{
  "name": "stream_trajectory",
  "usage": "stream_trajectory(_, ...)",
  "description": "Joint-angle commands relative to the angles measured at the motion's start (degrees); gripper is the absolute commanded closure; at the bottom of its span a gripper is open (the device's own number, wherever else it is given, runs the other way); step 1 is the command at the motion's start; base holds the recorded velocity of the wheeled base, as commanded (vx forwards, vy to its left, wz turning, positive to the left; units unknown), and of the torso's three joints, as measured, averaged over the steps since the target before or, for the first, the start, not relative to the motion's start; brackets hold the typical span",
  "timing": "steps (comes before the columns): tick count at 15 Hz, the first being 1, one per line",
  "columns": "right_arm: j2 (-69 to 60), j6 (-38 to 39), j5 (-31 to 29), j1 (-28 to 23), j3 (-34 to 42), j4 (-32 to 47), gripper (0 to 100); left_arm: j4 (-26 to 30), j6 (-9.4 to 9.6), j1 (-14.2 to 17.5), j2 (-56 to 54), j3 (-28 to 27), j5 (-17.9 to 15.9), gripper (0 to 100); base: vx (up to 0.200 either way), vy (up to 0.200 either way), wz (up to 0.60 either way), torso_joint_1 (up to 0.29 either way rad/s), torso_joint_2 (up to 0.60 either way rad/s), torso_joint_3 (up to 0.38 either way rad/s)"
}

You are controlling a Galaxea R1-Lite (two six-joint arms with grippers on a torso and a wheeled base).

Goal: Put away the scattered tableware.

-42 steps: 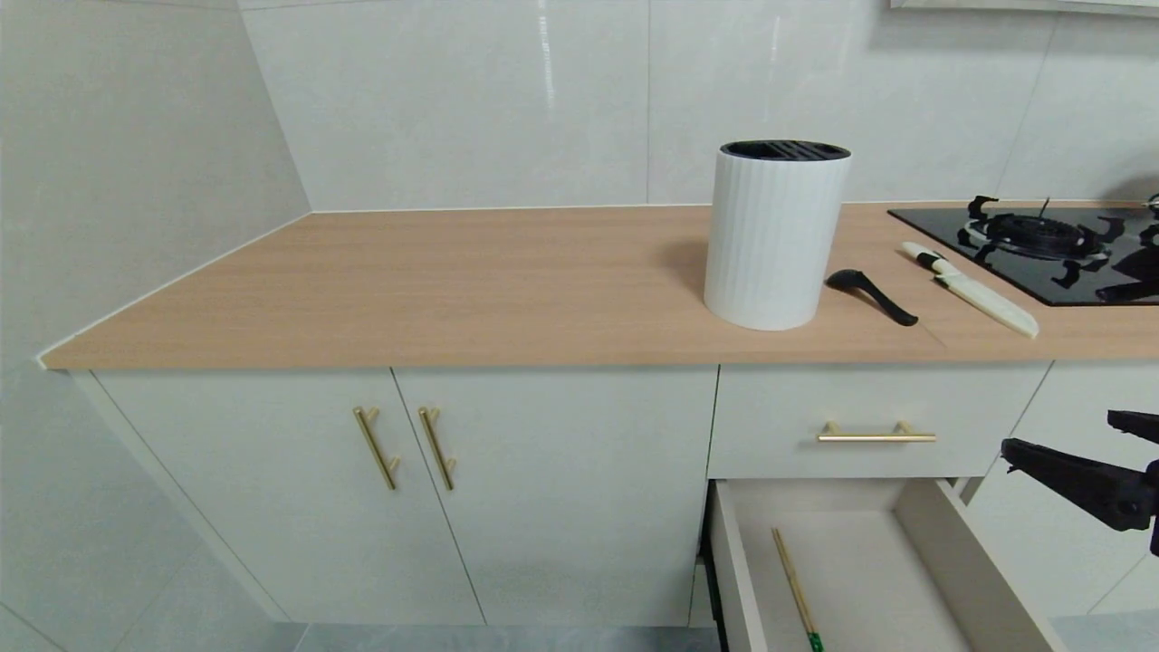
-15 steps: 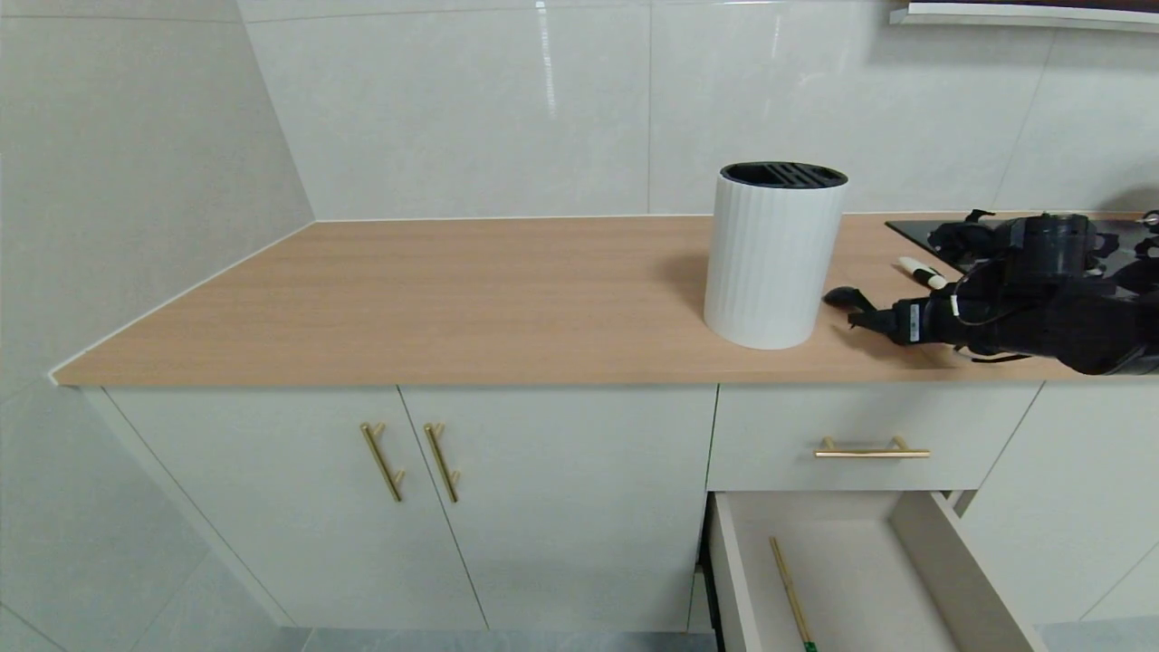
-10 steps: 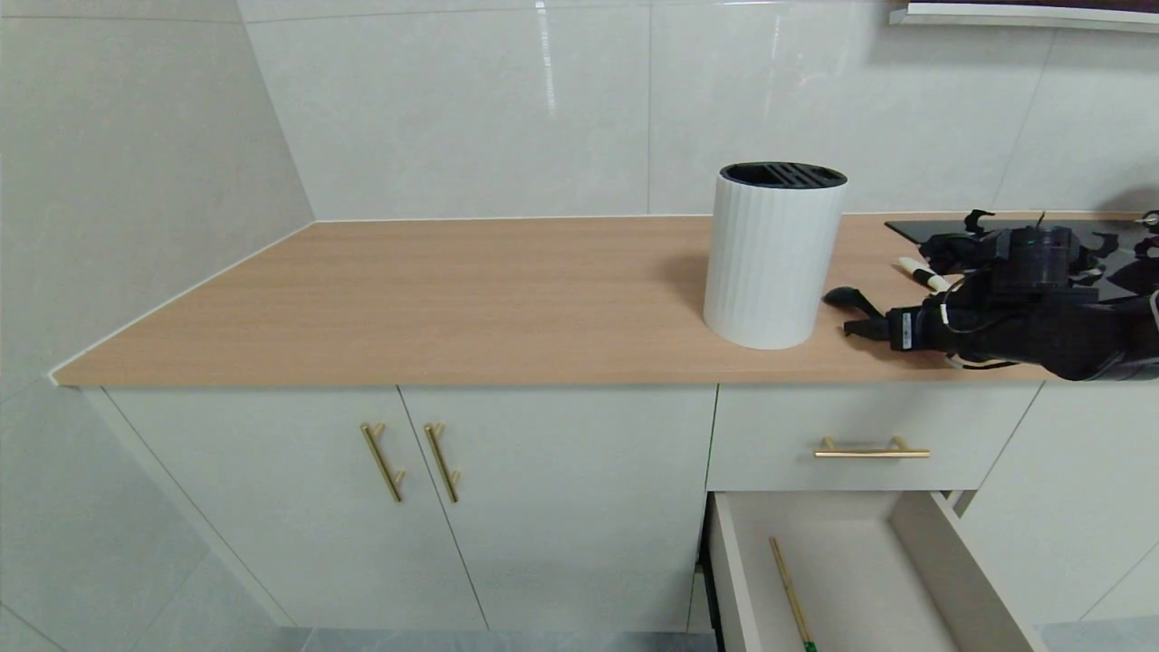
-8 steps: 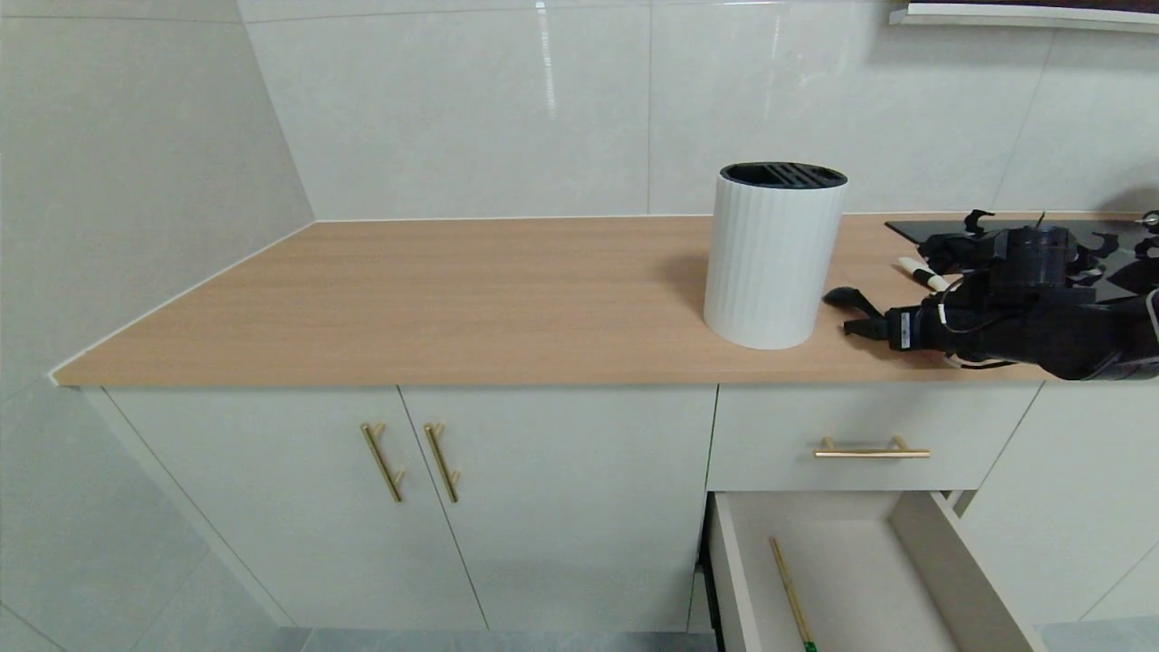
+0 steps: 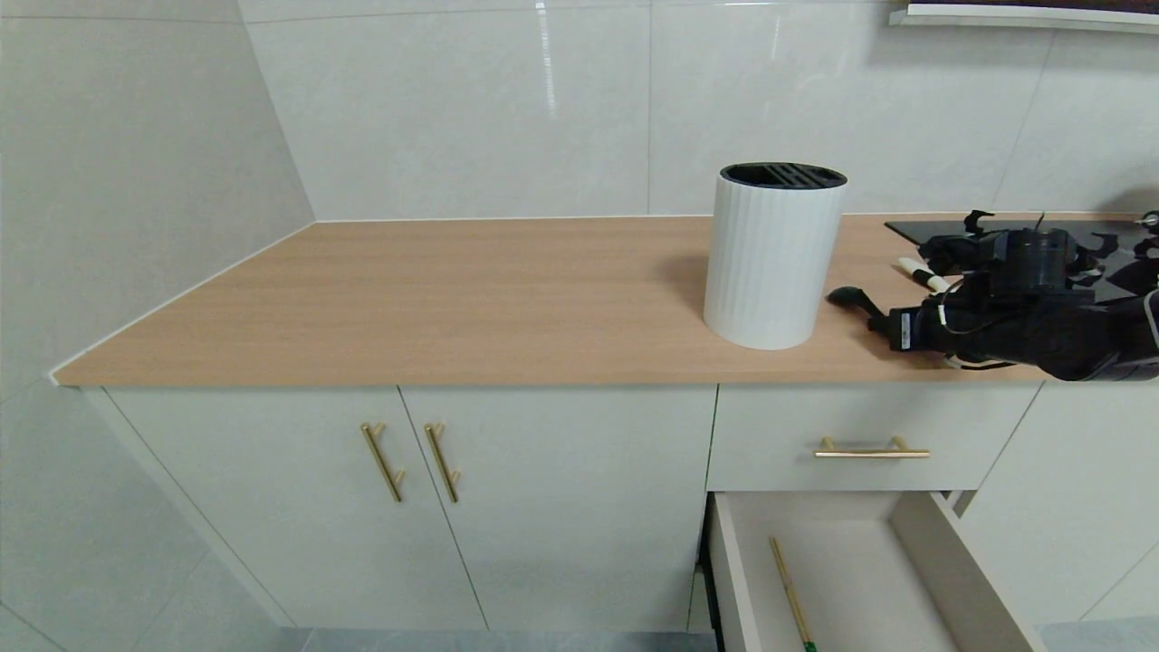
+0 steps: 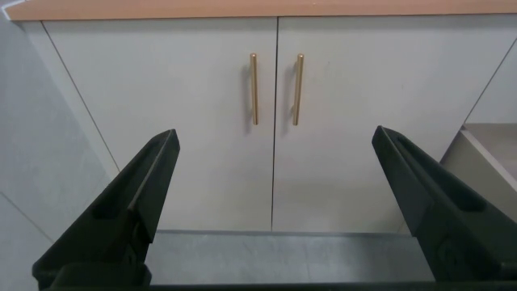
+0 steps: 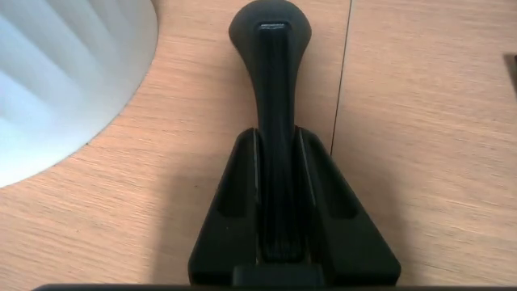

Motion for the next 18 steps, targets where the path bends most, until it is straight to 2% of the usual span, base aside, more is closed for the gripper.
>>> stream_trajectory(1, -0.6, 0.12, 0.01, 0.0, 0.06, 0.12, 100, -0.02, -0.01, 0.02, 0.0, 0.01, -0.02, 0, 0.0, 0.0, 0.0, 0.0, 0.0, 0.0)
stream_trajectory(3, -4.03, 0.47, -0.25, -0.09, 1.02, 0.47, 100, -0.02, -0.01, 0.02, 0.0, 0.01, 0.07, 0, 0.0, 0.0, 0.0, 0.0, 0.0, 0.0)
stream_trajectory(6, -16.33, 5.57, -1.31, -0.09, 9.64, 0.47, 100, -0.02, -0.01, 0.02, 0.0, 0.01, -0.02, 0, 0.0, 0.0, 0.0, 0.0, 0.0, 0.0)
stream_trajectory(8, -26.35, 8.47, -1.31, -0.44, 18.16, 0.29, 100, -0.02, -0.01, 0.02, 0.0, 0.01, 0.07, 0, 0.0, 0.0, 0.0, 0.0, 0.0, 0.0)
stream_trajectory(9, -27.85, 8.38, -1.22, -0.62, 19.48, 0.38, 100, -0.02, -0.01, 0.02, 0.0, 0.01, 0.07, 0, 0.0, 0.0, 0.0, 0.0, 0.0, 0.0)
stream_trajectory(10, -35.14, 8.12, -1.31, -1.14, 26.86, 1.44, 100, -0.02, 0.07, 0.02, 0.0, 0.01, 0.07, 0, 0.0, 0.0, 0.0, 0.0, 0.0, 0.0)
stream_trajectory(13, -44.63, 8.03, -1.66, -1.14, 36.0, 5.39, 100, -0.02, -0.01, 0.02, 0.0, 0.01, -0.02, 0, 0.0, 0.0, 0.0, 0.0, 0.0, 0.0)
stream_trajectory(16, -50.61, 6.01, -3.68, -0.09, 46.64, 6.36, 100, -0.02, -0.01, 0.02, 0.0, 0.01, -0.02, 0, 0.0, 0.0, 0.0, 0.0, 0.0, 0.0)
stream_trajectory(18, -53.33, 5.74, -4.74, 1.14, 50.86, 6.45, 100, -0.02, -0.01, 0.02, 0.0, -0.08, 0.07, 0, 0.0, 0.0, 0.0, 0.0, 0.0, 0.0)
